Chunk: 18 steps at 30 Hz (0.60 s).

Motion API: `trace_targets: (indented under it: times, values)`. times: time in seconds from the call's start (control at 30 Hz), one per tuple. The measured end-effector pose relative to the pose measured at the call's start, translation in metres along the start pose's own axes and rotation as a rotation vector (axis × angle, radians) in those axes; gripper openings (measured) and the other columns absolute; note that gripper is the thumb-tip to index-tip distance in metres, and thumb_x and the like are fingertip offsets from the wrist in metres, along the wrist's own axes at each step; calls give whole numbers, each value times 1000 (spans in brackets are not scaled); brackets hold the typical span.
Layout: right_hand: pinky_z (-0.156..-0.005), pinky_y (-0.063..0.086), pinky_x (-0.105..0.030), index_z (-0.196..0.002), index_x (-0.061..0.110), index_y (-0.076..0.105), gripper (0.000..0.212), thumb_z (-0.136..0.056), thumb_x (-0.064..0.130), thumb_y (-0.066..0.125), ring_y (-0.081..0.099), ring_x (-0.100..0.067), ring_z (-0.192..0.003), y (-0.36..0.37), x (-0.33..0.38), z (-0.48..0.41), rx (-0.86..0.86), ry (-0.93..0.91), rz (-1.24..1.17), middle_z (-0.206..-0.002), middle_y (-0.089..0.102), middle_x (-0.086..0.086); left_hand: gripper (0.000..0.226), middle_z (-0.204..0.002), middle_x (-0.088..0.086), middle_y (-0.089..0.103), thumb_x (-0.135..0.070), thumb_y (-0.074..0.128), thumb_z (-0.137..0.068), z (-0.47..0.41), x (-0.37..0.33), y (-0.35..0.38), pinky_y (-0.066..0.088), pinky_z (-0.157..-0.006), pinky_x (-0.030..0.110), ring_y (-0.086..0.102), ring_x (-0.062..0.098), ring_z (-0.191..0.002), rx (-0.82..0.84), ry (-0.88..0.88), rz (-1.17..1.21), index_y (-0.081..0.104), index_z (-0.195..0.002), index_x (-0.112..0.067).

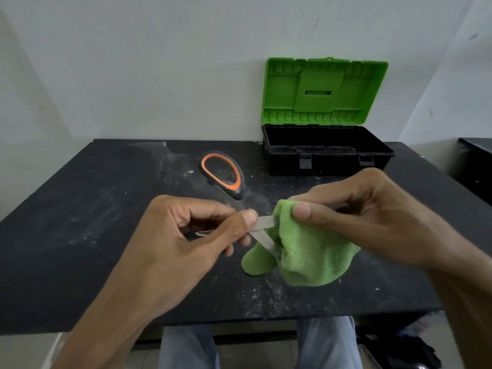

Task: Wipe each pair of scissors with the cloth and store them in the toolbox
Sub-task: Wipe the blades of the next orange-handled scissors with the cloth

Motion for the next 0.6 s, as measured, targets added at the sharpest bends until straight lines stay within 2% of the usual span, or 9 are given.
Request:
trace_targets:
  times: [0.1, 0.3, 0.47, 0.6]
  values:
    - [-78, 60, -17, -113, 23, 83, 26, -92, 32, 70, 78, -2, -95, 9, 2, -3, 17, -15, 4, -103, 83, 17, 19, -63, 0, 74, -34, 72, -76, 0, -1, 0, 46, -55, 11, 56, 2, -51, 1, -1, -1, 79, -65, -20]
    - [-73, 66, -34, -105, 23, 85, 20, -92, 32, 74, 80, -9, -87, 6, 4, -2, 108, -16, 103, -96, 83, 14, 25, -64, 2, 73, -40, 70, -75, 4, 6, -2, 43, -56, 8, 55, 4, -53, 88, -108, 27, 78, -64, -19]
    - [-71, 61, -21, -107, 19, 85, 20, -94, 28, 72, 80, -7, -86, 7, -1, -3, 140, -11, 84, -97, 83, 13, 20, -70, 2, 75, -37, 77, -70, 6, 10, 3, 46, -56, 13, 57, 6, -55, 190, -174, 62, 78, -77, -18]
    - [-72, 61, -21, -107, 19, 85, 21, -94, 29, 71, 80, -8, -86, 8, -5, -2, 136, -10, 65, -97, 83, 13, 19, -61, 5, 69, -32, 83, -65, 4, 11, 1, 45, -58, 13, 59, 7, -53, 149, -165, 23, 75, -69, -15]
Point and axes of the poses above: each hand's wrist, its own z-axis away from the middle knuckle, its own y-axis out of the palm, x = y × z, the point moved 6 cm from there along -z, towards the middle knuckle
